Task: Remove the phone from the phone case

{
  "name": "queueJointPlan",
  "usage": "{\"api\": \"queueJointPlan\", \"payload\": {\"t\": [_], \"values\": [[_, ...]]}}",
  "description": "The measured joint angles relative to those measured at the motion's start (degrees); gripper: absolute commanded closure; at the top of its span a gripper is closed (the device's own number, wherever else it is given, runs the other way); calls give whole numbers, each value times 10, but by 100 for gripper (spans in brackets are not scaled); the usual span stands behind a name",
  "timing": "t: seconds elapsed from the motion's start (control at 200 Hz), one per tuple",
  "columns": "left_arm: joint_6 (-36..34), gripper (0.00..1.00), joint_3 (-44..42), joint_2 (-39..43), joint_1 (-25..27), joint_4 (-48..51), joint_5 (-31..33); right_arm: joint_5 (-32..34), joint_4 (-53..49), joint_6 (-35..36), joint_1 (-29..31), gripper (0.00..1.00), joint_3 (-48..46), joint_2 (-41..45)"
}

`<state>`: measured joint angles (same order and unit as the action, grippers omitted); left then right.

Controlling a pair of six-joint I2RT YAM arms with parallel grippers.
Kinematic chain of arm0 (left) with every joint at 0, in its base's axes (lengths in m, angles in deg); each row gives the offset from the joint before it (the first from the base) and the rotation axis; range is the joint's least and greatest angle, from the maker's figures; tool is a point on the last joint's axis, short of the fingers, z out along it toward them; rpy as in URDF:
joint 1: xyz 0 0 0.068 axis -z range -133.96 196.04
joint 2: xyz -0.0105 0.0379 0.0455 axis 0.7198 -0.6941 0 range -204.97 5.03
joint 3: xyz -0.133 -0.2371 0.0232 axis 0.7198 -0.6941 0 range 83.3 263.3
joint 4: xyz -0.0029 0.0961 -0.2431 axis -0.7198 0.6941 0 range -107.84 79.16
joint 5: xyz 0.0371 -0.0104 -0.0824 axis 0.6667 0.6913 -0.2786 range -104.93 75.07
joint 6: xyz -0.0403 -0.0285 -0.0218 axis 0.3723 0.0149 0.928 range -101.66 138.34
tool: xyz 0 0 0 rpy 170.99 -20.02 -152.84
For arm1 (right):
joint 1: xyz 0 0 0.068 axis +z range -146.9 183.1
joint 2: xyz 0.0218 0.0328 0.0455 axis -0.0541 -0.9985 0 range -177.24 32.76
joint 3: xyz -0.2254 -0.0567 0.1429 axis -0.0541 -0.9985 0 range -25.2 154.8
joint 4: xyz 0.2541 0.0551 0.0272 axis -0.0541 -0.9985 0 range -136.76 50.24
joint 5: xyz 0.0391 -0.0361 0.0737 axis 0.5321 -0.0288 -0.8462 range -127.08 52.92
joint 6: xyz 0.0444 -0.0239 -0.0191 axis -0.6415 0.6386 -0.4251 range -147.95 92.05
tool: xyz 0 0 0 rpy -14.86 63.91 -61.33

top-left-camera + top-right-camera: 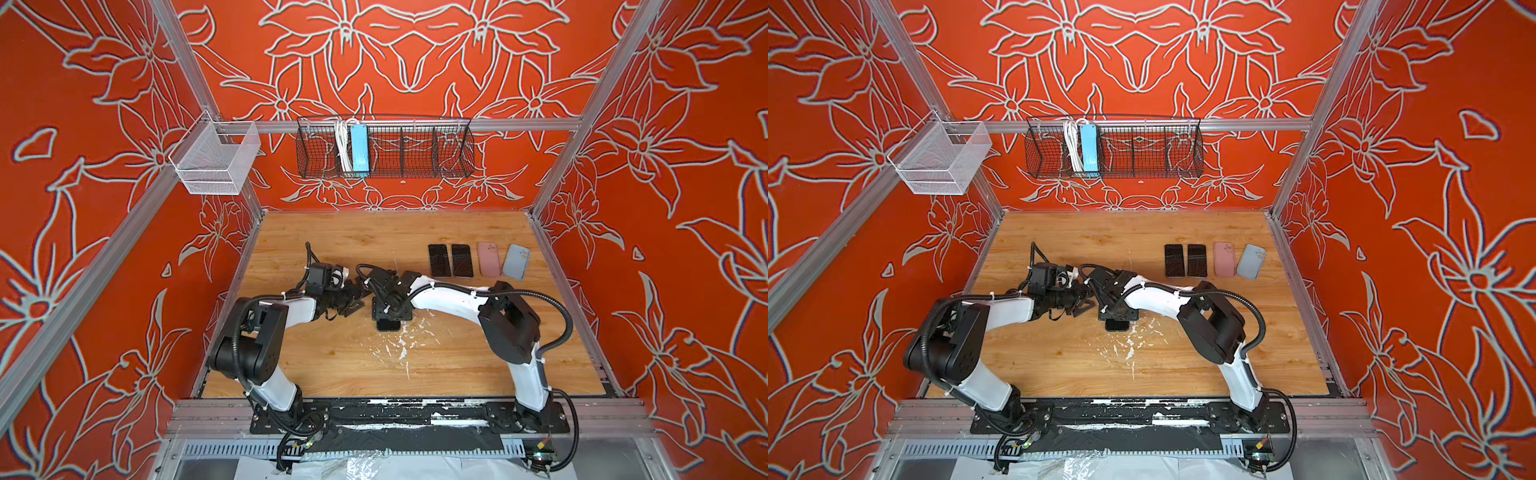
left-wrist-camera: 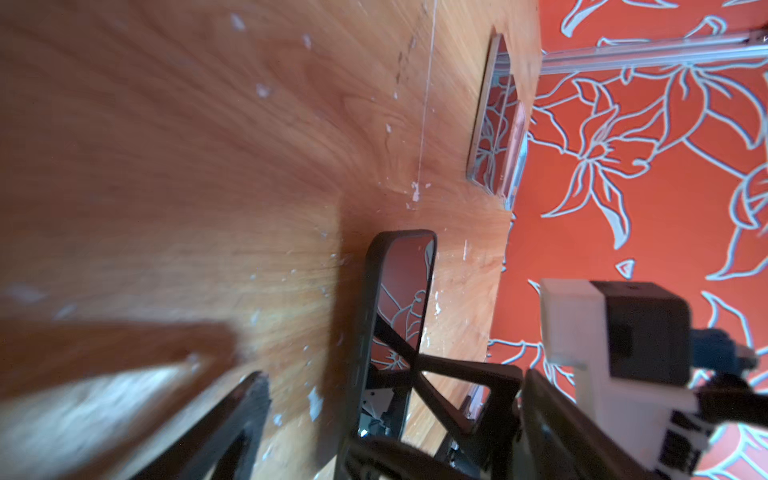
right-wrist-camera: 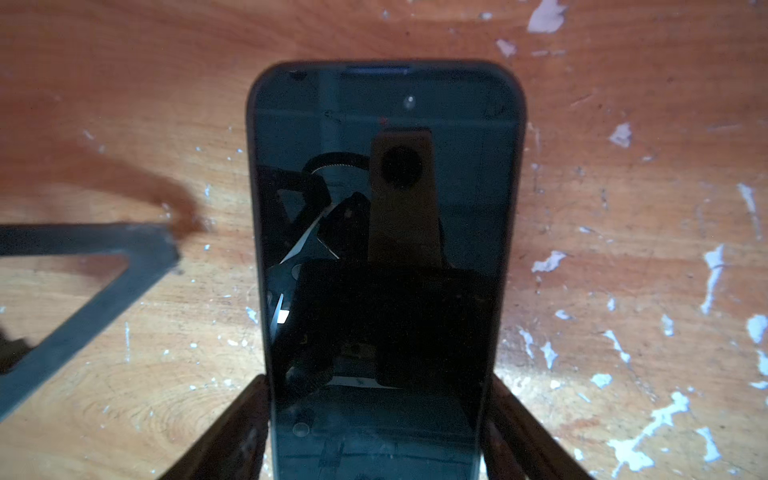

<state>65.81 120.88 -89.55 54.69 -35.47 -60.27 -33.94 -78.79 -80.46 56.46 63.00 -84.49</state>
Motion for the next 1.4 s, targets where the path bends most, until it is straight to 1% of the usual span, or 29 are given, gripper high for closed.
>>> {"api": "queueJointPlan", "payload": {"t": [0.055, 0.27, 0.355, 0.585, 0.876, 1.041, 1.226, 1.316, 1.401], "values": [[6, 17, 0, -15, 3, -19, -8, -2, 0, 0, 0, 61, -2, 4], [17, 24, 3, -23, 20, -55, -24, -7, 4, 1, 0, 61, -3, 17], [19, 30, 3, -23, 23, -64, -28, -7, 4, 2, 0, 61, -3, 17], [31, 51, 3, -26, 29, -84, -30, -8, 3, 5, -2, 61, -7, 23], [41, 57, 3, -37, 38, -108, -34, -9, 2, 7, -10, 61, -10, 34], [51, 75, 3, -47, 42, -117, -32, -9, -2, 6, -11, 61, -12, 37], [66, 84, 2, -53, 45, -144, -36, -6, -7, 6, -16, 61, -15, 51], [94, 88, -5, -67, 45, -194, -43, -3, -8, 6, -19, 61, -16, 55], [117, 97, -10, -90, 45, -236, -49, -2, -10, 6, -22, 61, -17, 56]]}}
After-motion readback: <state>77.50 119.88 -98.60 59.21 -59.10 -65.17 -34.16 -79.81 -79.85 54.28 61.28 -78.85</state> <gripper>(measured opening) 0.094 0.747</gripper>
